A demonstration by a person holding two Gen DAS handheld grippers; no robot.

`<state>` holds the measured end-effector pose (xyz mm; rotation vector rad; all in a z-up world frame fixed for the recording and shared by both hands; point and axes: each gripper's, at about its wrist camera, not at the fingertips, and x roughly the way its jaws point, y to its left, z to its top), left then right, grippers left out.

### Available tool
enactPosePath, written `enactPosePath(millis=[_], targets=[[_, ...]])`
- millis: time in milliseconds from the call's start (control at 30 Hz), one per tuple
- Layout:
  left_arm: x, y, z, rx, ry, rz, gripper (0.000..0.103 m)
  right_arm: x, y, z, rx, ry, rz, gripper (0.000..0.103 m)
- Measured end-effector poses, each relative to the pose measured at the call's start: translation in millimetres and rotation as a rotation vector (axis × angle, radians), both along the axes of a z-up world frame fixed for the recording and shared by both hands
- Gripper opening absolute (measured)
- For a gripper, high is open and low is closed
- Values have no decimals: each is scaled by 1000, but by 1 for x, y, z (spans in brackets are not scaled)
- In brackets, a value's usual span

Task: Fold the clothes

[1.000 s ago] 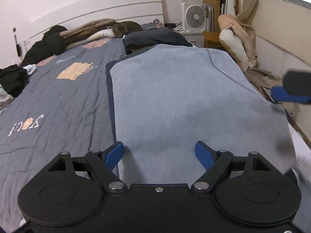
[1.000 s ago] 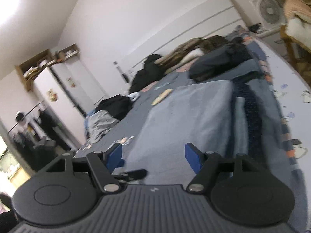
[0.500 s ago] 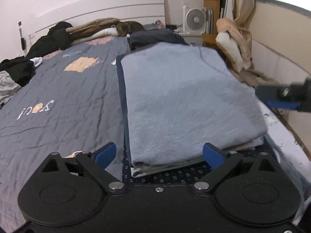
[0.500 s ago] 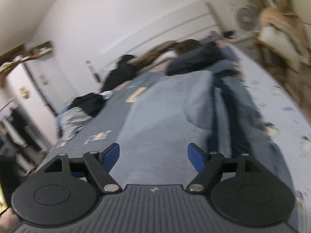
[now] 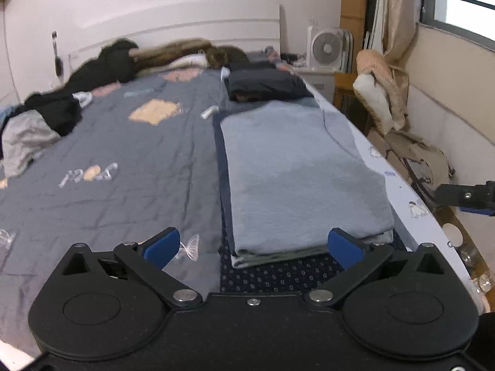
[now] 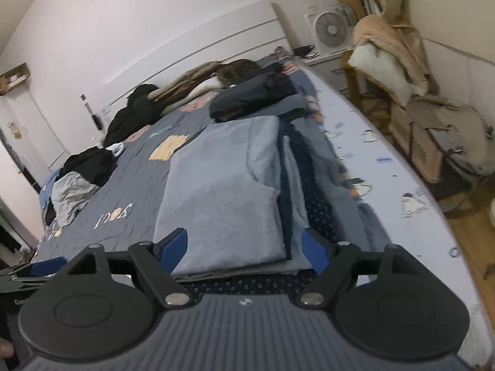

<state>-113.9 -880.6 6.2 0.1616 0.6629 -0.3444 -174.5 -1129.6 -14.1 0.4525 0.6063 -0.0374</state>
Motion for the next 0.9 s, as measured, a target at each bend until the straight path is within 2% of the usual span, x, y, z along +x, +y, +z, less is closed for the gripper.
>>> enactPosePath(millis=[133, 367, 500, 667, 800, 900], targets=[[-9, -10, 12, 91, -55, -15, 103, -9, 3, 12, -62, -11, -12, 81], [-18, -12, 25, 60, -23, -43, 103, -10, 30, 26, -147, -18, 79, 81], [-20, -7, 30, 47, -18, -19, 103, -5, 37, 33, -141, 17, 123, 81], [-16, -4, 36, 42, 31, -23, 103, -2, 41, 43, -162, 34, 142, 81], [-14, 0, 41, -16, 110, -49, 103, -3, 45, 50, -186, 35, 151, 81], [-19, -2, 43, 0, 110, -61, 103, -4, 47, 54, -201, 37, 158, 81]])
